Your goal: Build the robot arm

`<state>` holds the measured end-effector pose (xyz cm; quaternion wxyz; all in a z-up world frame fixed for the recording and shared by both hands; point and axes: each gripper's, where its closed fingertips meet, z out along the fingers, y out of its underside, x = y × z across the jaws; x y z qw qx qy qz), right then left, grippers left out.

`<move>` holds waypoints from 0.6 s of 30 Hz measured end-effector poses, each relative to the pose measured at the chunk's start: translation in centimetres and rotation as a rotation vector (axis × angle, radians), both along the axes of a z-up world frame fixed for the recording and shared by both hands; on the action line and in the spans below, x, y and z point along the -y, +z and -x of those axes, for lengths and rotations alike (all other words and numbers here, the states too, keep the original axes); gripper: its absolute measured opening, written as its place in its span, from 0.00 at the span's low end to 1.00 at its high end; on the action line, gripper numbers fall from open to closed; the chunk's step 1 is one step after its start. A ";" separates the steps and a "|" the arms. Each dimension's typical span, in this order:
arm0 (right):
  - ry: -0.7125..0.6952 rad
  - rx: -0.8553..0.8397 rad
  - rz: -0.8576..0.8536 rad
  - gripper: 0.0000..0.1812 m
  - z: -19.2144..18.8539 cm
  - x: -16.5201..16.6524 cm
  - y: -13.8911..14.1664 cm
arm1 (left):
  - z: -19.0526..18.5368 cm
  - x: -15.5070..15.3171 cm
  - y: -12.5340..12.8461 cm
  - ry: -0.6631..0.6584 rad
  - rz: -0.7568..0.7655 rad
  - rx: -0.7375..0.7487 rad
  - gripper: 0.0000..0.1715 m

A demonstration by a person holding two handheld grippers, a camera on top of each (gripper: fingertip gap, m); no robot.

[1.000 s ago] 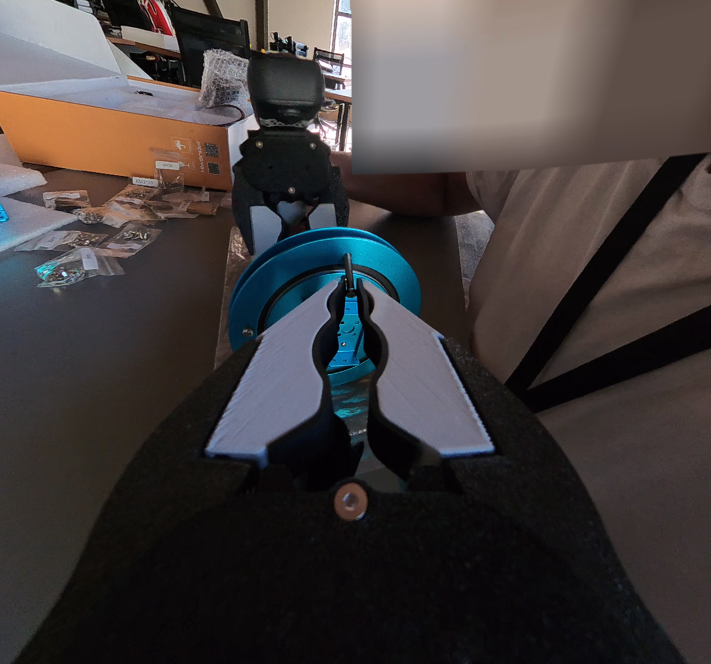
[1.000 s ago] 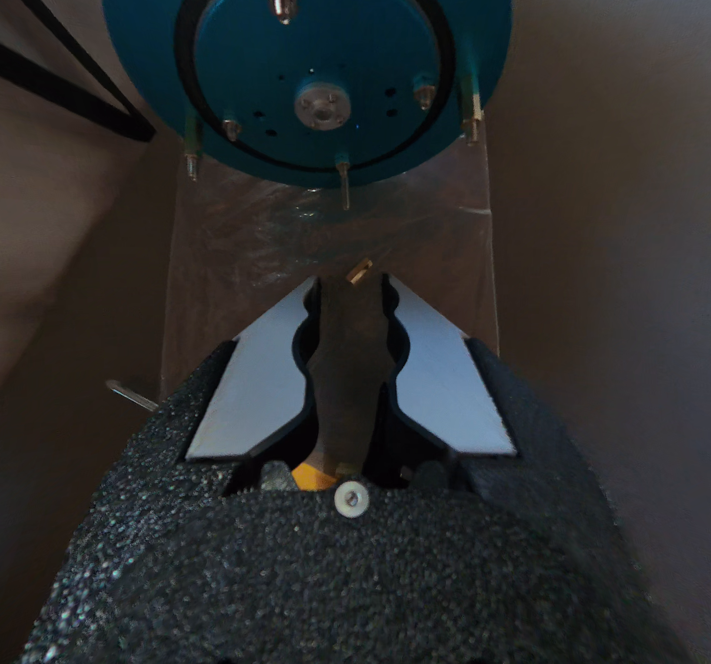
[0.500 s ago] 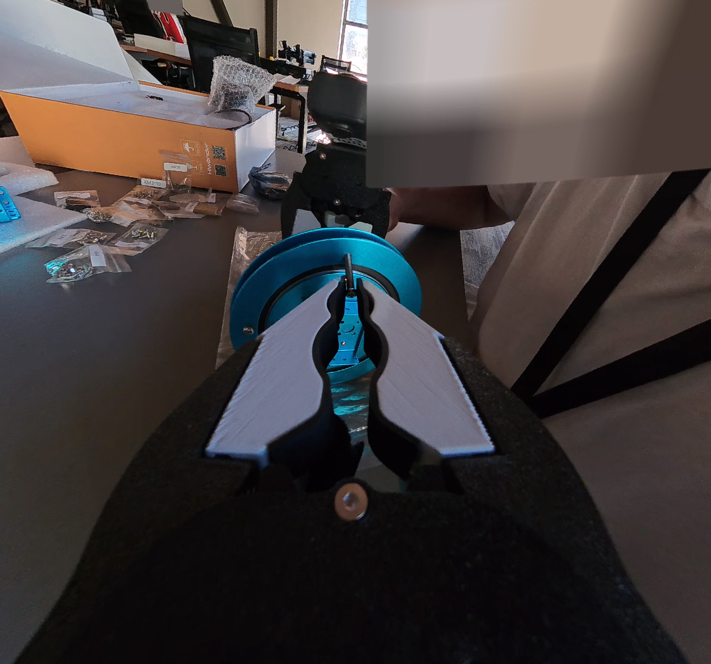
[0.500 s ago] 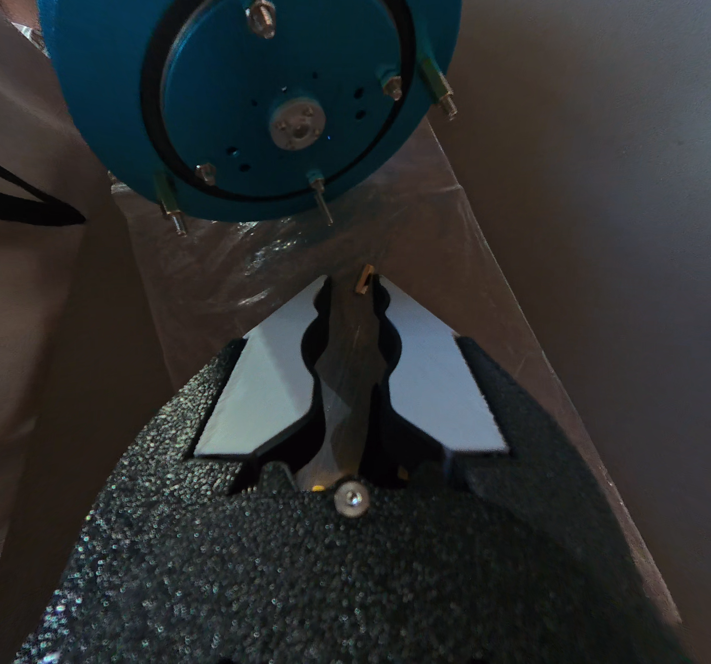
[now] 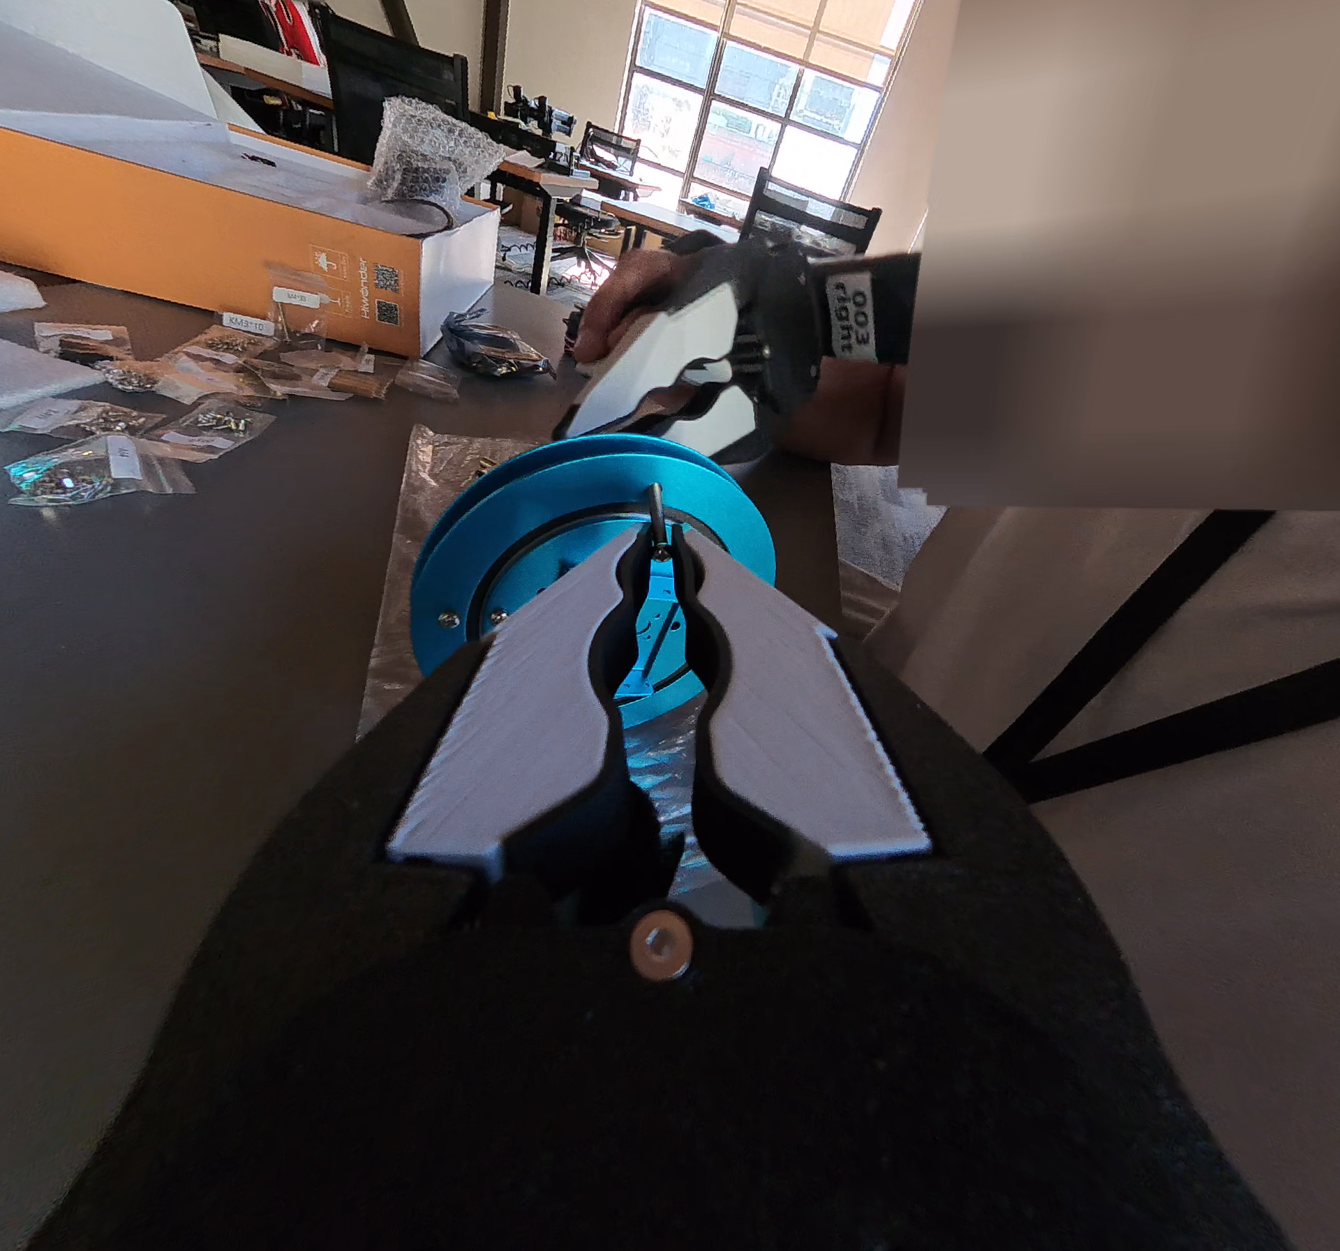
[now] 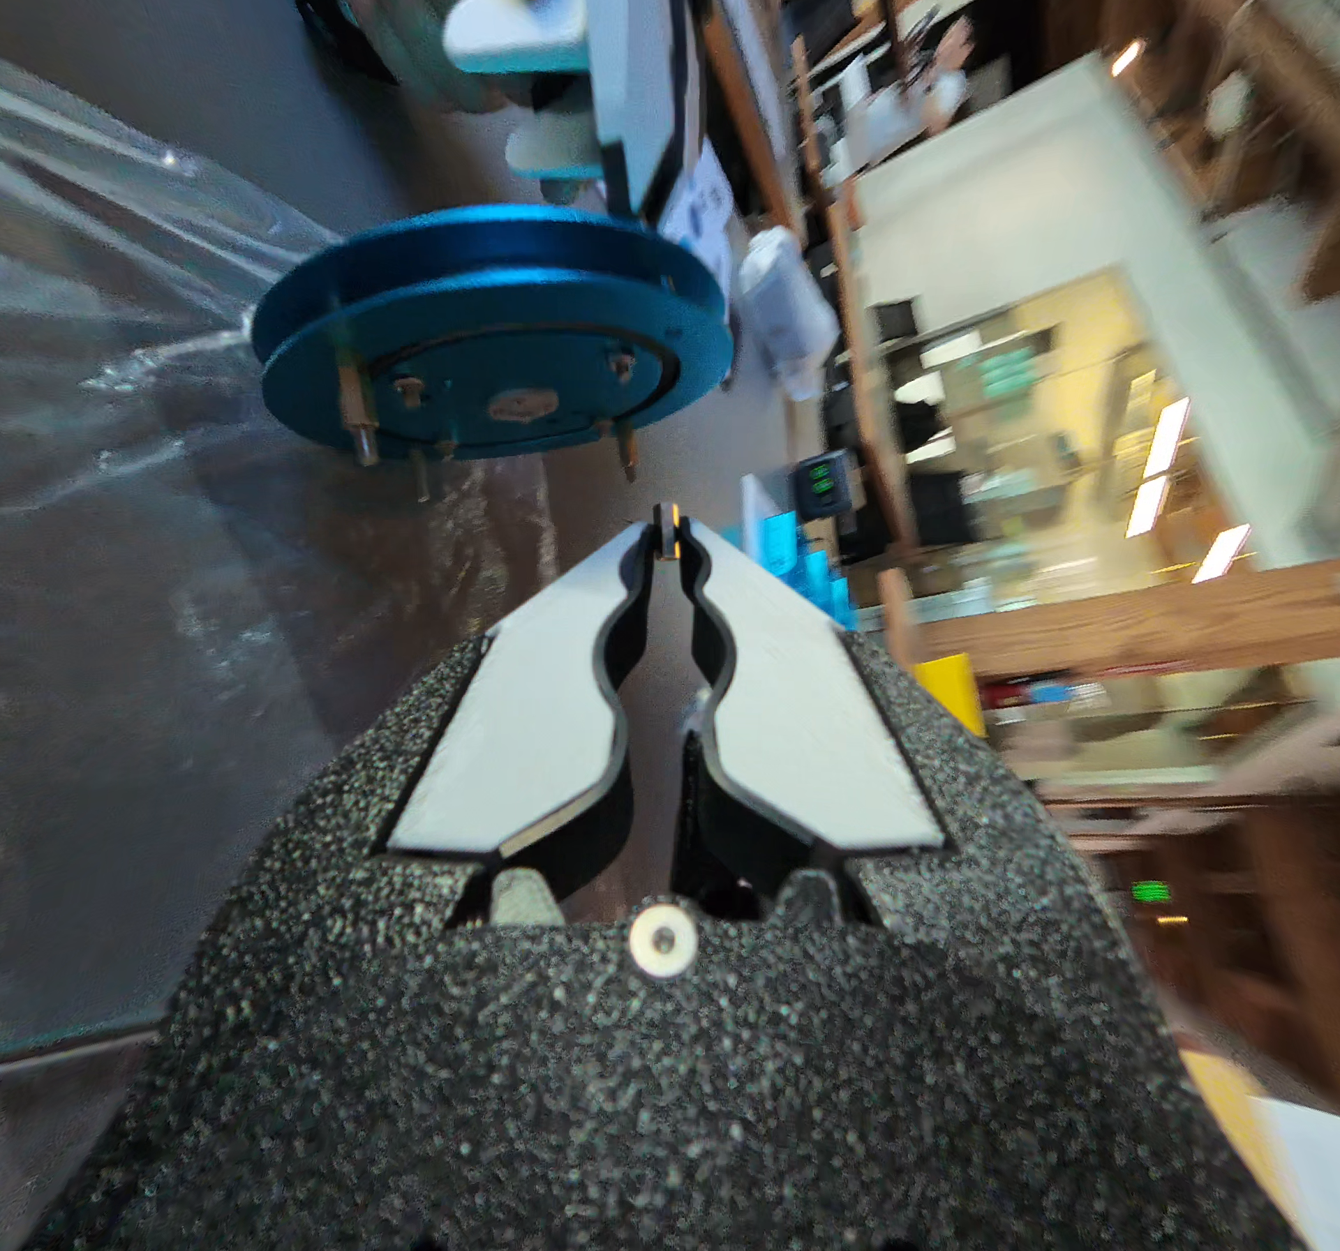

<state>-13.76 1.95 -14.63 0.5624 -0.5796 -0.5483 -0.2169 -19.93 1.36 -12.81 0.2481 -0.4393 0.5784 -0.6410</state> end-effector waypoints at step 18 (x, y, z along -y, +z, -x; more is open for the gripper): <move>0.022 0.202 -0.200 0.02 5.1 1.5 2.0 | 0.8 0.4 0.1 0.064 -0.078 -0.311 0.02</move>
